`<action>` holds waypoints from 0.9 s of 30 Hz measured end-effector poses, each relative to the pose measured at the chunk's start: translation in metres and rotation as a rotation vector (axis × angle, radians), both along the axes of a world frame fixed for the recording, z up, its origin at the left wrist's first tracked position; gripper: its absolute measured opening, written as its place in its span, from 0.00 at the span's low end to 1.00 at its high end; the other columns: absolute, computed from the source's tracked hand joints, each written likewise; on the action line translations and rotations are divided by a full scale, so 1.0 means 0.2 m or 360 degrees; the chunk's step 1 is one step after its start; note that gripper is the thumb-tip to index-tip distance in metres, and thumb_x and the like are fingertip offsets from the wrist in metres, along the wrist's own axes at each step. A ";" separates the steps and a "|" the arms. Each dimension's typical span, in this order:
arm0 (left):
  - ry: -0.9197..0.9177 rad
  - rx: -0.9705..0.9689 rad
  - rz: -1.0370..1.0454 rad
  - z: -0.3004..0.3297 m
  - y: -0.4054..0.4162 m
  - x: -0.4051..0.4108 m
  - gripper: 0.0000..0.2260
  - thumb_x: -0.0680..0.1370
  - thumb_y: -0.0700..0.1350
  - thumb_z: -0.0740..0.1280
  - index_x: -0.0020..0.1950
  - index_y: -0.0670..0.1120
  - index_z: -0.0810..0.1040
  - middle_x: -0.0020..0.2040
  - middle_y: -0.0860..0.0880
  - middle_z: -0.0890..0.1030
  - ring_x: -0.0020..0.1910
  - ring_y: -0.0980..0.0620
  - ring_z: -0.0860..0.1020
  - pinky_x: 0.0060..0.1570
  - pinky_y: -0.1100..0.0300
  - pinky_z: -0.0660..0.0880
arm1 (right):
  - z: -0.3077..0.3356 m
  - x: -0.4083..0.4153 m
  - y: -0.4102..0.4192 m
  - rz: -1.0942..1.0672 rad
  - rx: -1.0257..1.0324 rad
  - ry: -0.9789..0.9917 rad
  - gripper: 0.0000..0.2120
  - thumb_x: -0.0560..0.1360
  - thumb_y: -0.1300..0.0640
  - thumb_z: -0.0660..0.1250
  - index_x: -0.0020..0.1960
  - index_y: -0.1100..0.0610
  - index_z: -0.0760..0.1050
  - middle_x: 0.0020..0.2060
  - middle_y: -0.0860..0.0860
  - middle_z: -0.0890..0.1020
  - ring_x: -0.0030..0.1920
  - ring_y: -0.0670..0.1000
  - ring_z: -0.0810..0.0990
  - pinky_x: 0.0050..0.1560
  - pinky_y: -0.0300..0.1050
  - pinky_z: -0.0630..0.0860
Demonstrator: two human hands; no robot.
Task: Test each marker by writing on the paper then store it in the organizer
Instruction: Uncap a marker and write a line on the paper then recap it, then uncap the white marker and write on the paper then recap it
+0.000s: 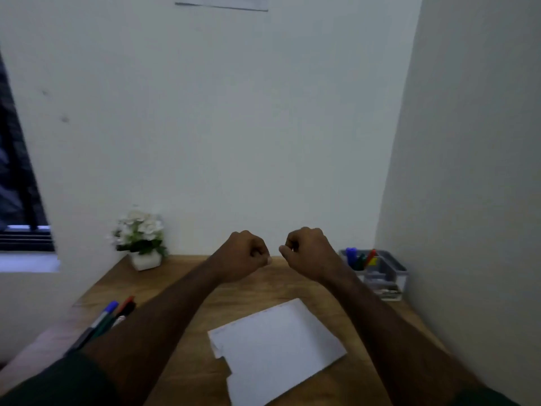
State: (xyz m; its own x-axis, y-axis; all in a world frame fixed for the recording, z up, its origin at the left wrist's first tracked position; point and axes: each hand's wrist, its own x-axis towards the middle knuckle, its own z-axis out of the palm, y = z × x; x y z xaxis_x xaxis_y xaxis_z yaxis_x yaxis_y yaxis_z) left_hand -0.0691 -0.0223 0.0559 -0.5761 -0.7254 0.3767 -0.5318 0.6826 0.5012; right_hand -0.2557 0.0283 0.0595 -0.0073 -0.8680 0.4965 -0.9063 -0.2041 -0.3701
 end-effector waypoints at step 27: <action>0.0021 0.0177 0.0885 -0.44 0.11 1.42 0.04 0.75 0.45 0.70 0.49 0.50 0.82 0.40 0.51 0.82 0.39 0.56 0.80 0.39 0.63 0.74 | -0.42 1.42 -0.12 0.0606 0.0656 0.0031 0.08 0.73 0.48 0.68 0.49 0.51 0.79 0.49 0.52 0.82 0.47 0.51 0.80 0.42 0.45 0.77</action>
